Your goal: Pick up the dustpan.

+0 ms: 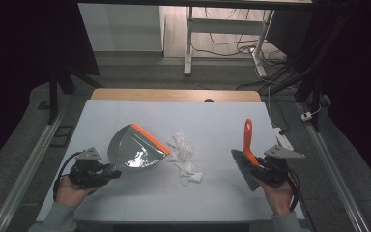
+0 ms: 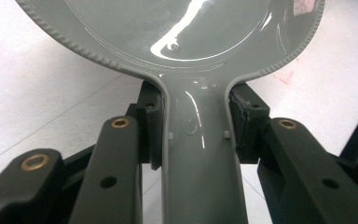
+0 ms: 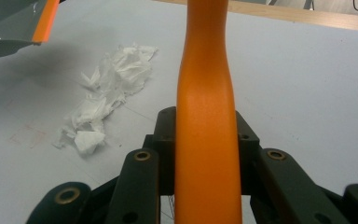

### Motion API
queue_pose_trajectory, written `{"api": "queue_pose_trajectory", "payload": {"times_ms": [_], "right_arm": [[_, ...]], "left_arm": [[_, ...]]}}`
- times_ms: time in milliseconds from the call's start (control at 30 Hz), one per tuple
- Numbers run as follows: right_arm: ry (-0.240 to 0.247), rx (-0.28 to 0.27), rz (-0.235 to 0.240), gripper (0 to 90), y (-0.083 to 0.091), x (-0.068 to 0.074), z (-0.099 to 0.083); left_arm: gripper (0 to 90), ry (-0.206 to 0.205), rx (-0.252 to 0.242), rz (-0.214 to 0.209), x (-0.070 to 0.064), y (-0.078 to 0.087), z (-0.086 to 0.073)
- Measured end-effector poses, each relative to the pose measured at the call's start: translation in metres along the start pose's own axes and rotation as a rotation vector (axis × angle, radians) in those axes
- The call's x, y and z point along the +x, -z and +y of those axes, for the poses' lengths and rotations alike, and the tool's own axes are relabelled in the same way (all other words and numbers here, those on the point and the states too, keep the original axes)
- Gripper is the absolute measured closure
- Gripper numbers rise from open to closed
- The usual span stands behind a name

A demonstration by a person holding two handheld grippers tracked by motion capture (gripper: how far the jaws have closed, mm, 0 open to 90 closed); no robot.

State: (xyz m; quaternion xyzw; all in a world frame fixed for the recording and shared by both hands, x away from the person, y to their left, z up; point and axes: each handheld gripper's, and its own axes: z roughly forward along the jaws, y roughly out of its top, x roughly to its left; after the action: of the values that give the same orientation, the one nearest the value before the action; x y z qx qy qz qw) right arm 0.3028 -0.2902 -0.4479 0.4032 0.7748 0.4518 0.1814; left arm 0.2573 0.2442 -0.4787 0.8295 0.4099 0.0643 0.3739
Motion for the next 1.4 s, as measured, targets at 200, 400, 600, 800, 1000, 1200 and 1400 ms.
{"api": "queue_pose_trajectory", "payload": {"times_ms": [200, 400, 600, 800, 1000, 1200, 1400], "right_arm": [[0.010, 0.006, 0.006, 70.6, -0.001, 0.003, 0.000], [0.011, 0.006, 0.011, 70.6, -0.002, 0.005, 0.000], [0.011, 0.006, 0.009, 70.6, -0.002, 0.005, -0.001], [0.019, 0.011, 0.012, 70.6, -0.005, 0.007, -0.001], [0.017, 0.012, 0.014, 70.6, -0.005, 0.007, -0.001], [0.019, 0.014, 0.012, 70.6, -0.005, 0.008, -0.001], [0.019, 0.018, 0.012, 70.6, -0.006, 0.007, -0.001]], "left_arm": [[62.0, -0.027, 0.009, -0.046, -0.007, -0.002, -0.004], [62.0, -0.068, 0.054, -0.075, -0.016, -0.007, -0.013], [62.0, -0.072, 0.083, -0.078, -0.019, -0.010, -0.020], [62.0, -0.087, 0.110, -0.091, -0.019, -0.016, -0.020], [62.0, -0.098, 0.146, -0.084, -0.020, -0.019, -0.019], [62.0, -0.117, 0.184, -0.089, -0.020, -0.022, -0.020], [62.0, -0.134, 0.232, -0.080, -0.020, -0.029, -0.019]]}}
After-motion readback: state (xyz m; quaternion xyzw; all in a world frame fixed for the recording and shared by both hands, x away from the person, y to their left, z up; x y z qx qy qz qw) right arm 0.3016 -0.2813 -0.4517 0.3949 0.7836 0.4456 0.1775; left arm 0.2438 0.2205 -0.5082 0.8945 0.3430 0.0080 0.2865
